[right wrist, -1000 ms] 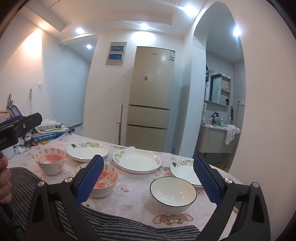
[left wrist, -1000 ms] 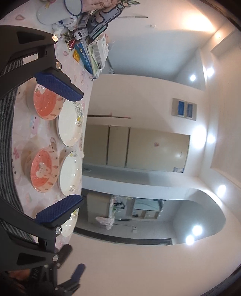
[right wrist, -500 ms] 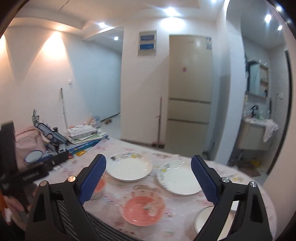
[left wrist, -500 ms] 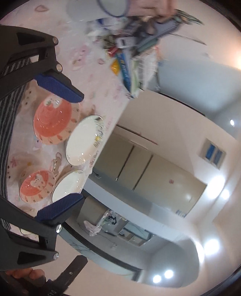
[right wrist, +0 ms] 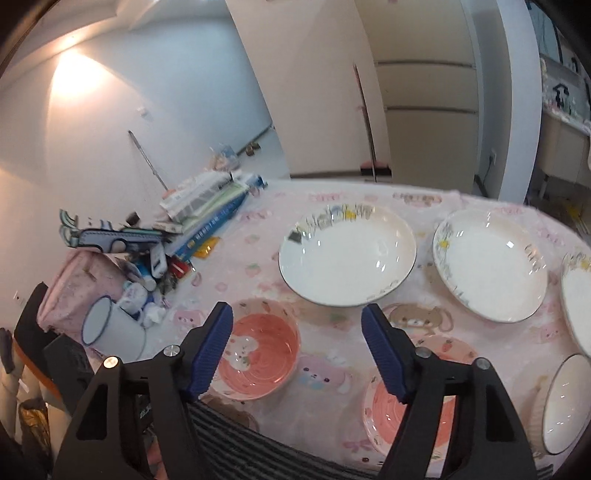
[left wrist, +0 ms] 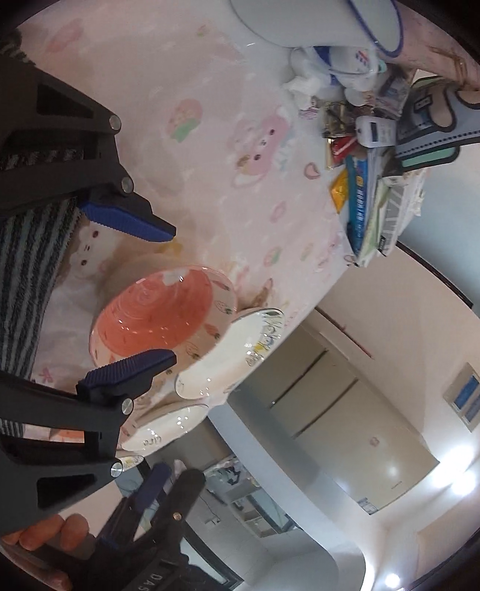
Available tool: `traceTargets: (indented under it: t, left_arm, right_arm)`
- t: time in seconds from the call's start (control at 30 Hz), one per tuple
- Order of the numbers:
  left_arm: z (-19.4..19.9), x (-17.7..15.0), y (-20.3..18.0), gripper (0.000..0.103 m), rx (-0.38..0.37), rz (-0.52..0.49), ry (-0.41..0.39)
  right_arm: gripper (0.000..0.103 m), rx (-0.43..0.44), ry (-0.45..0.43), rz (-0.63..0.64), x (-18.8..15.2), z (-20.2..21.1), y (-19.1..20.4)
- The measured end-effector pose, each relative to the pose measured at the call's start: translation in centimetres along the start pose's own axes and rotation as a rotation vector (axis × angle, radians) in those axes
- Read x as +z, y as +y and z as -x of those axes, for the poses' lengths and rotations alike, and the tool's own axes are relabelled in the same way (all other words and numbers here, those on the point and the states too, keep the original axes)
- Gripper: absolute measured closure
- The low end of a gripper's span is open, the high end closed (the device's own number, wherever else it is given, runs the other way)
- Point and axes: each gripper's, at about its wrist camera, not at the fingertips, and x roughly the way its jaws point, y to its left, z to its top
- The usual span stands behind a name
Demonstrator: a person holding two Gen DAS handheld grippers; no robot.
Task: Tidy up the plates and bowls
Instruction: 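Grasp the rim of a pink bunny bowl with the left gripper while the right gripper grasps it too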
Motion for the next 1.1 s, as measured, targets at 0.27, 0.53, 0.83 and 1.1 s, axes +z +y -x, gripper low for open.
traceTargets:
  t: [0.27, 0.53, 0.83, 1.1]
  left_arm:
    - [-1.8, 0.0, 0.9, 0.076, 0.017, 0.047, 0.080]
    - [-2.0, -0.1, 0.6, 0.076, 0.044, 0.029, 0.081]
    - [-2.4, 0.0, 0.6, 0.073, 0.048, 0.030, 0.086]
    - [-3.3, -0.1, 1.4, 0.031, 0.100, 0.064, 0.120]
  right_arm:
    - [0.076, 0.024, 0.117, -0.006, -2.4, -5.2, 0.8]
    - [0.078, -0.049, 0.129, 0.049, -3.3, -6.8, 1.6]
    - [0.078, -0.049, 0.156, 0.007, -3.6, -7.9, 0.7]
    - [0.078, -0.033, 0.189, 0.016, -3.5, -8.6, 0.5]
